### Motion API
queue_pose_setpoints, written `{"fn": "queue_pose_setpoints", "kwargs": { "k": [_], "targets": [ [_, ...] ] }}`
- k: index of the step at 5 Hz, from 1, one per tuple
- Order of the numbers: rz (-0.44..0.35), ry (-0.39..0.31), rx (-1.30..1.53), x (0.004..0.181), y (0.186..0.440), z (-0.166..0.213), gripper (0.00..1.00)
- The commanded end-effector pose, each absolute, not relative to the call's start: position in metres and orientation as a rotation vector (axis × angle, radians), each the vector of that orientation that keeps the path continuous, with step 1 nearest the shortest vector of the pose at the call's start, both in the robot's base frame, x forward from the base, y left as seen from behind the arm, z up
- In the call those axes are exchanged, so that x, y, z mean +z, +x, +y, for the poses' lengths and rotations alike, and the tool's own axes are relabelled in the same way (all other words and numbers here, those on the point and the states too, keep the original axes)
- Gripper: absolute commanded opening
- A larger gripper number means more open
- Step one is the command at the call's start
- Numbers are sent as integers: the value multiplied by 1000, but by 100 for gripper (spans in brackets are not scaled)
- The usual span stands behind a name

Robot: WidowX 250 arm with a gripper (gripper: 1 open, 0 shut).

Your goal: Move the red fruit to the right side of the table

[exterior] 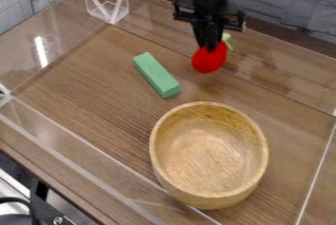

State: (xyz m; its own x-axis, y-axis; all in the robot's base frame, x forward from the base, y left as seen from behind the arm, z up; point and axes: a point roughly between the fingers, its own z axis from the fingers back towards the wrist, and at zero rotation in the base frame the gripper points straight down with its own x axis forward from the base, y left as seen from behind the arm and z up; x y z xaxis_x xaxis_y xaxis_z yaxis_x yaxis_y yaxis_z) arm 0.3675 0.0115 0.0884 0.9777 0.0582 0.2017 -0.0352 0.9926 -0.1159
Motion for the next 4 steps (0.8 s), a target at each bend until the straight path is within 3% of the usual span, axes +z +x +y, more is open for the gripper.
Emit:
{"fn": "queue_pose_setpoints", "kwargs": {
  "k": [1, 4],
  "targets": [
    [-292, -102, 88, 119, 371, -2, 0],
    [-308, -128, 222, 123, 348, -95, 0]
  ]
}}
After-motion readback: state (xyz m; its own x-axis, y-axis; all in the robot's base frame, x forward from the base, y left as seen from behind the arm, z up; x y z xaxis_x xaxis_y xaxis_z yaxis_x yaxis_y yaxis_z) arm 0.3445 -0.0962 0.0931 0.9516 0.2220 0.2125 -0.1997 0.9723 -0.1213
